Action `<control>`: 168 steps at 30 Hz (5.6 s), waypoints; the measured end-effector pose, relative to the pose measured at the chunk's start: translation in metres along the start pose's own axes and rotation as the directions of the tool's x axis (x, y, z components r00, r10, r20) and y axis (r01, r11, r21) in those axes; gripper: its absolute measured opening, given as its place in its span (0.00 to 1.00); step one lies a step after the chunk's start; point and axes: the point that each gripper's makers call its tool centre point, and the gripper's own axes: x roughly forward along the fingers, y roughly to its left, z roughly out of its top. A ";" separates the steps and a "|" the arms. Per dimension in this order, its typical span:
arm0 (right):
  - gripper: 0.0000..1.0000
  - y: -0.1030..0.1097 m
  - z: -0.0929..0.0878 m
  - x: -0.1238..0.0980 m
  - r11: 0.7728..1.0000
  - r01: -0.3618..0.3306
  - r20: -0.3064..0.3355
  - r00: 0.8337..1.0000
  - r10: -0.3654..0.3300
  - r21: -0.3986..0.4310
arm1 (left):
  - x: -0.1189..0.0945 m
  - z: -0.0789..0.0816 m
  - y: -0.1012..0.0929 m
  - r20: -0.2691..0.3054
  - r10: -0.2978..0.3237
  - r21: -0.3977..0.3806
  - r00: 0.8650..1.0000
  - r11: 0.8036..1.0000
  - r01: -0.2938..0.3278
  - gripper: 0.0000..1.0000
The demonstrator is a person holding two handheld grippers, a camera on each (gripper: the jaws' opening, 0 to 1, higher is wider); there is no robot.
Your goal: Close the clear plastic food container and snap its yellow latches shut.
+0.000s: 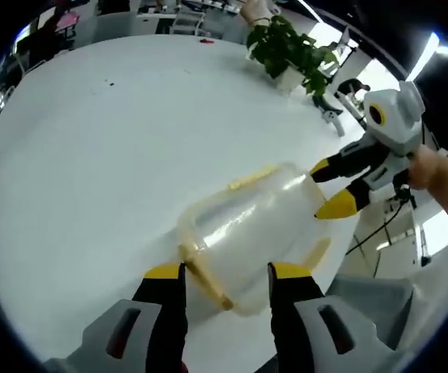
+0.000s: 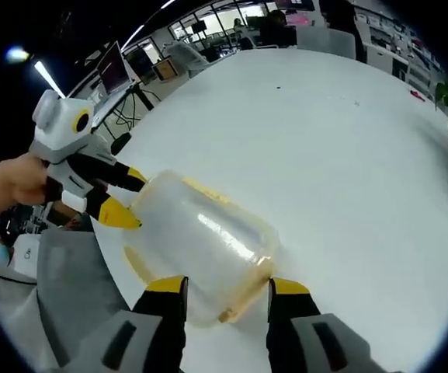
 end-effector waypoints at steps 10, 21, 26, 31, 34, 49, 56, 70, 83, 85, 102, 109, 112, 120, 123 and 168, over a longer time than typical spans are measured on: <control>0.39 0.001 0.000 0.002 0.999 0.015 0.006 1.000 -0.015 0.046 | 0.001 0.001 -0.001 0.008 0.005 -0.023 1.000 1.000 -0.004 0.39; 0.39 0.009 -0.004 0.009 0.967 -0.017 -0.034 0.999 0.027 0.256 | 0.009 -0.001 0.002 -0.009 -0.013 -0.048 1.000 0.999 0.012 0.35; 0.40 0.002 0.002 0.009 0.979 -0.025 0.028 0.999 0.020 0.205 | 0.010 -0.001 0.004 -0.010 -0.009 -0.046 1.000 0.999 0.009 0.36; 0.41 0.003 0.002 0.009 0.978 -0.023 0.026 0.999 0.018 0.207 | 0.008 0.002 0.002 -0.002 0.001 -0.063 1.000 0.998 -0.002 0.37; 0.41 0.003 0.001 0.008 0.978 -0.023 0.028 0.999 0.018 0.208 | 0.006 0.002 0.001 0.005 0.001 -0.060 1.000 0.998 0.000 0.37; 0.40 0.005 -0.003 0.004 0.978 -0.061 0.059 0.997 0.050 0.201 | 0.003 0.003 0.001 0.019 -0.022 -0.038 1.000 0.999 0.023 0.37; 0.34 0.002 -0.004 0.000 0.982 -0.058 0.064 0.997 0.047 0.182 | -0.003 0.005 0.004 0.029 -0.009 0.024 1.000 1.000 0.008 0.32; 0.28 -0.002 0.008 -0.021 0.998 -0.057 0.126 0.990 0.060 -0.029 | -0.019 0.010 0.000 0.047 0.007 0.225 0.999 0.974 -0.018 0.33; 0.23 0.014 0.024 -0.035 0.915 -0.004 0.170 0.982 0.080 -0.403 | -0.024 0.033 -0.026 0.151 -0.107 0.389 0.983 0.920 0.041 0.36; 0.22 0.022 0.024 -0.035 0.886 -0.009 0.161 0.982 0.095 -0.464 | -0.024 0.035 -0.033 0.157 -0.127 0.396 0.979 0.917 0.055 0.35; 0.23 0.046 0.043 -0.025 0.784 -0.038 0.154 0.973 0.169 -0.620 | -0.018 0.031 -0.067 0.102 -0.262 0.677 0.960 0.725 0.126 0.33; 0.22 0.051 0.042 -0.014 0.708 -0.055 0.100 0.979 0.175 -0.704 | -0.008 0.026 -0.070 0.082 -0.258 0.720 0.963 0.683 0.121 0.30; 0.21 0.051 0.040 -0.007 0.683 -0.059 0.076 0.983 0.165 -0.728 | -0.004 0.027 -0.071 0.078 -0.260 0.729 0.962 0.674 0.123 0.29; 0.21 0.047 0.044 0.002 0.678 -0.068 0.058 0.985 0.162 -0.732 | 0.005 0.021 -0.072 0.045 -0.254 0.751 0.966 0.646 0.135 0.31; 0.22 0.046 0.046 0.006 0.668 -0.073 0.046 0.986 0.160 -0.741 | 0.006 0.014 -0.075 0.035 -0.249 0.771 0.968 0.623 0.132 0.32; 0.53 0.047 0.040 0.037 0.591 -0.334 -0.283 0.942 0.180 -0.734 | 0.021 -0.001 -0.078 0.009 -0.182 0.828 0.983 0.552 0.094 0.40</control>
